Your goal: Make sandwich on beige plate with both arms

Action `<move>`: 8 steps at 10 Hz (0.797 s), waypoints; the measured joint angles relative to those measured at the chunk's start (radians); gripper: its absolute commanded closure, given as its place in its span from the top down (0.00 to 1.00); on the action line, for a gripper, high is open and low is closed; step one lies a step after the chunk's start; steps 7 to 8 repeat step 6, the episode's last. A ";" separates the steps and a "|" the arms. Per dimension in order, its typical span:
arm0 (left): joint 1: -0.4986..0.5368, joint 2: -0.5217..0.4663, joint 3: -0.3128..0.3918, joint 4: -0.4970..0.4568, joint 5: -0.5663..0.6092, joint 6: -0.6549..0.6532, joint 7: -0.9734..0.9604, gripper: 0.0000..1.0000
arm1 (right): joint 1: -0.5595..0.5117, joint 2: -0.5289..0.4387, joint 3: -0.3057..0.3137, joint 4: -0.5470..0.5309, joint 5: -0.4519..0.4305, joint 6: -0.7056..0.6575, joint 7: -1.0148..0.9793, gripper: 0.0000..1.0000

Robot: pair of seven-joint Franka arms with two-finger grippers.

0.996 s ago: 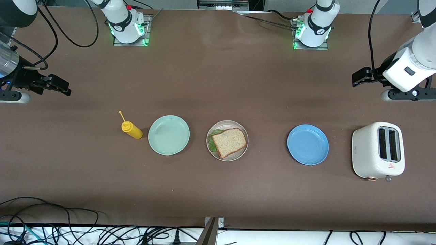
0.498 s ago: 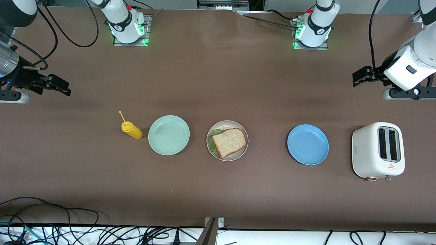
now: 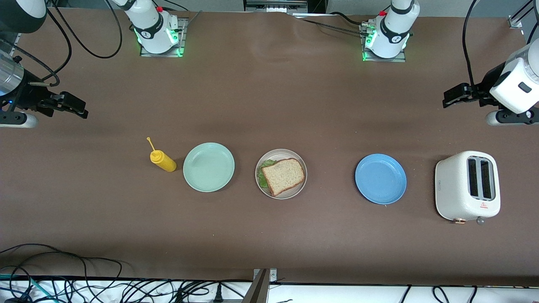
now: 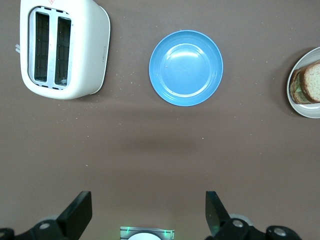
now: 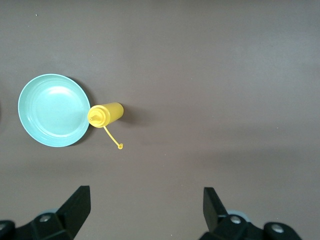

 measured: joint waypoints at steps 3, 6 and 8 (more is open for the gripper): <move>0.001 0.001 0.001 0.001 0.000 0.002 0.000 1.00 | 0.001 0.000 0.004 0.000 0.000 0.000 0.000 1.00; 0.001 0.004 0.001 0.003 0.000 0.002 0.000 1.00 | 0.001 0.000 0.012 0.001 0.000 0.001 0.000 1.00; 0.001 0.004 0.001 0.003 0.000 0.002 0.000 1.00 | 0.001 0.000 0.012 0.001 0.000 0.001 0.000 1.00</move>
